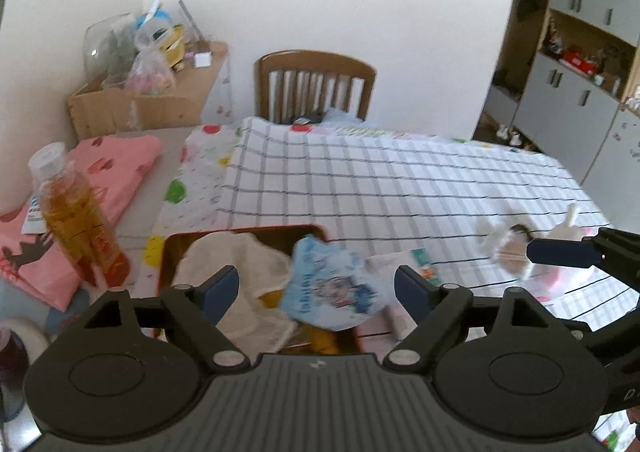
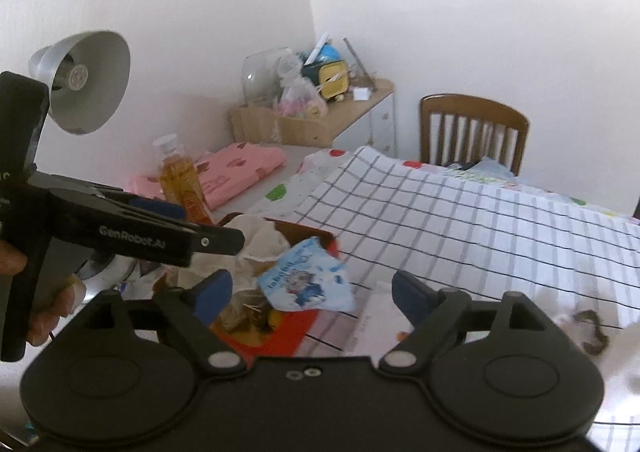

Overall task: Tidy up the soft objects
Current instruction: 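Move both open grippers back over the cotton swabs and plush bunny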

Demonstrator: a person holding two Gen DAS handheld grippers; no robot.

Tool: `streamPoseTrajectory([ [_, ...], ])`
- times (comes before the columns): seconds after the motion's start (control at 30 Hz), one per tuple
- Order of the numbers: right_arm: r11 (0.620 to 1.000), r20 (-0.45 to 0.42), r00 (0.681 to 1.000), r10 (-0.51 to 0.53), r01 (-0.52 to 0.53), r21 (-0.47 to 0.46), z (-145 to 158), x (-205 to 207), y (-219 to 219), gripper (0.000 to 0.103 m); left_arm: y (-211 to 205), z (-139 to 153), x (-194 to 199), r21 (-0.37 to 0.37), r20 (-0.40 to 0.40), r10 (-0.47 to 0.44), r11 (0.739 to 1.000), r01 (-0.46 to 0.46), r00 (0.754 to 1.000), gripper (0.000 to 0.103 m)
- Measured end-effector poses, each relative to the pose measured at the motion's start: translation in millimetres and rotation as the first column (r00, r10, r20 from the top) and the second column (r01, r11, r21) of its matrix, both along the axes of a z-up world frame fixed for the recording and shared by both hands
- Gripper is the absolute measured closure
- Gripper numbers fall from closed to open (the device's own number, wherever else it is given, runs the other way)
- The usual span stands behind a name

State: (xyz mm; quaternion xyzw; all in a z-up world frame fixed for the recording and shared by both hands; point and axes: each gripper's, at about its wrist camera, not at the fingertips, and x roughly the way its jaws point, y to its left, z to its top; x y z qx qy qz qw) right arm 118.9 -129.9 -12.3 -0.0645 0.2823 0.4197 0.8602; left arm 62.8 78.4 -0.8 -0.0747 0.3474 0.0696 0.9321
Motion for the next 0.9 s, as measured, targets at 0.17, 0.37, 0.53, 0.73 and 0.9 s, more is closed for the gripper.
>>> streamPoseTrajectory([
  [0.17,0.999,0.013,0.999,-0.050,0.050,0.007,-0.2,1.1,-39.5,0.009,-26.9,4.8,3.6,-0.021,0.053,-0.038,0.999,0.040,0.998,0.010],
  [0.37,0.992,0.000,0.992,-0.128,0.128,0.007,-7.9,7.1,-85.6,0.004,-57.4,6.6,16.1,-0.064,0.095,-0.084,0.994,0.090,0.992,0.005],
  [0.53,0.983,-0.019,0.983,-0.182,0.182,-0.004,-19.8,11.6,-118.5,0.004,-90.4,2.1,36.1,-0.064,0.096,-0.101,0.992,0.107,0.990,0.000],
  [0.73,0.972,-0.040,0.971,-0.235,0.235,-0.016,-33.6,19.7,-151.7,0.004,-125.8,-8.4,63.7,-0.066,0.096,-0.140,0.987,0.147,0.985,0.000],
  [0.9,0.959,-0.041,0.959,-0.281,0.279,-0.043,-49.6,31.0,-166.7,0.004,-153.8,-20.0,91.3,-0.064,0.085,-0.150,0.986,0.156,0.985,0.000],
])
